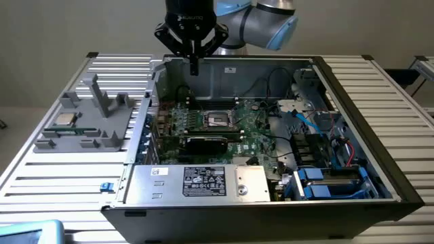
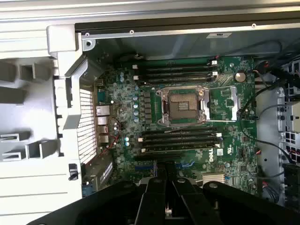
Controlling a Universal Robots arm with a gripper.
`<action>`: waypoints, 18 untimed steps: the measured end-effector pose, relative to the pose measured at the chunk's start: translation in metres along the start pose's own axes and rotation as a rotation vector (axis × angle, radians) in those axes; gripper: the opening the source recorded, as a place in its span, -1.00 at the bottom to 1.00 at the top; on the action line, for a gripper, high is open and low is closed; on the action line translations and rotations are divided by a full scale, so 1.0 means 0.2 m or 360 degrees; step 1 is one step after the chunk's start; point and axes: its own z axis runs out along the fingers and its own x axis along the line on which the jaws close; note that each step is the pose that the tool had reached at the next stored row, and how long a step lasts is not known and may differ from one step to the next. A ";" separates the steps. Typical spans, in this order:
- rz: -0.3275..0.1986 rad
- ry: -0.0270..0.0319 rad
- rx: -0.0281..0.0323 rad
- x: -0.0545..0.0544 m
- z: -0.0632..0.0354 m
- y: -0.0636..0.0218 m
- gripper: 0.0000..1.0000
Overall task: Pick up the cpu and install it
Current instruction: 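Reach for the cpu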
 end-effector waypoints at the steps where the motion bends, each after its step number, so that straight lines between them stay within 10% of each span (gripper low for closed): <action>1: 0.0000 0.00000 0.00000 0.00 0.000 0.000 -0.76; 18: 0.0000 0.00001 0.00001 0.05 -0.001 0.000 -0.76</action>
